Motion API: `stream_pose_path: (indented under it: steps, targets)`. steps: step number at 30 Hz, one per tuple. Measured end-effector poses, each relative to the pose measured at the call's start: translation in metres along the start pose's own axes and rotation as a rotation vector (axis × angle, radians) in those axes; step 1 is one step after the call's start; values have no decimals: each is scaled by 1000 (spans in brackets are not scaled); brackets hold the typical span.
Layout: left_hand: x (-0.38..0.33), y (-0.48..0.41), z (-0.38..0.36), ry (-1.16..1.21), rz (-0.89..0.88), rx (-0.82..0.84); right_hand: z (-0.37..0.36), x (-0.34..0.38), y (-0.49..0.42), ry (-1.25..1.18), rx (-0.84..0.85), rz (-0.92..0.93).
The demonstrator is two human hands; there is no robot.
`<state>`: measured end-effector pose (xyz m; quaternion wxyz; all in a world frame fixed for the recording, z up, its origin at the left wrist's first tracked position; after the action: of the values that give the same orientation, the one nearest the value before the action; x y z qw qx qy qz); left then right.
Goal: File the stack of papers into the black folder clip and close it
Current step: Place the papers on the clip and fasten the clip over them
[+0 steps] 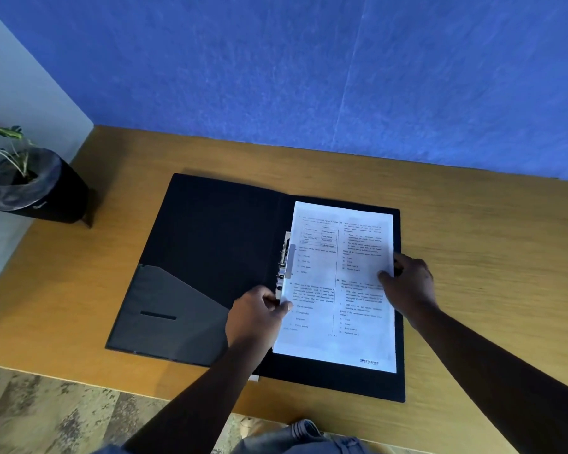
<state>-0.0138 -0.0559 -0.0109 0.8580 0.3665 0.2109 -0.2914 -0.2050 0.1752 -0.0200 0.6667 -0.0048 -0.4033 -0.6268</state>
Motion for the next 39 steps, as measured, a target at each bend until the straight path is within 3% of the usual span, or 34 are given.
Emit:
stream_pose_path:
  steps: [3, 6, 11, 15, 19, 30, 33, 35, 39]
  targets:
    - [-13, 9, 8, -20, -117, -166, 20, 15, -1, 32, -65, 11]
    - [-43, 21, -4, -73, -477, -178, 38, 25, -22, 91, -101, 86]
    - [-93, 41, -79, -391, -1087, 141, 49, 54, -56, 320, -77, 288]
    - [-108, 53, -131, -678, -1317, 415, 45, 64, -77, 505, 42, 296]
    - [-110, 51, -150, -892, -1336, 419, 42, 70, -82, 629, 79, 319]
    - [-110, 54, -148, -857, -1371, 362, 33, 69, -82, 669, 111, 324]
    - [-111, 54, -136, -703, -1387, 320, 36, 66, -80, 549, 95, 304]
    - [-116, 44, -110, -475, -1308, 256, 41, 59, -74, 345, 6, 279]
    - [-109, -4, -31, -81, -876, -26, 41, 30, -35, 8, -98, 183]
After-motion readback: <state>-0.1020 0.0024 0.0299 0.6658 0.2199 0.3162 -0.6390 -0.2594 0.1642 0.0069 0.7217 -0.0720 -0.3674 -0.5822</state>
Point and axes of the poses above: each hand's wrist, its own y-axis away from the middle knuckle, its own z-axis out of the back of the hand, x = y × z, the point moved 5 cm from there along -y, towards the middle knuckle, and after that the axes turned 9 degrees about x, right-handed, at the moved point
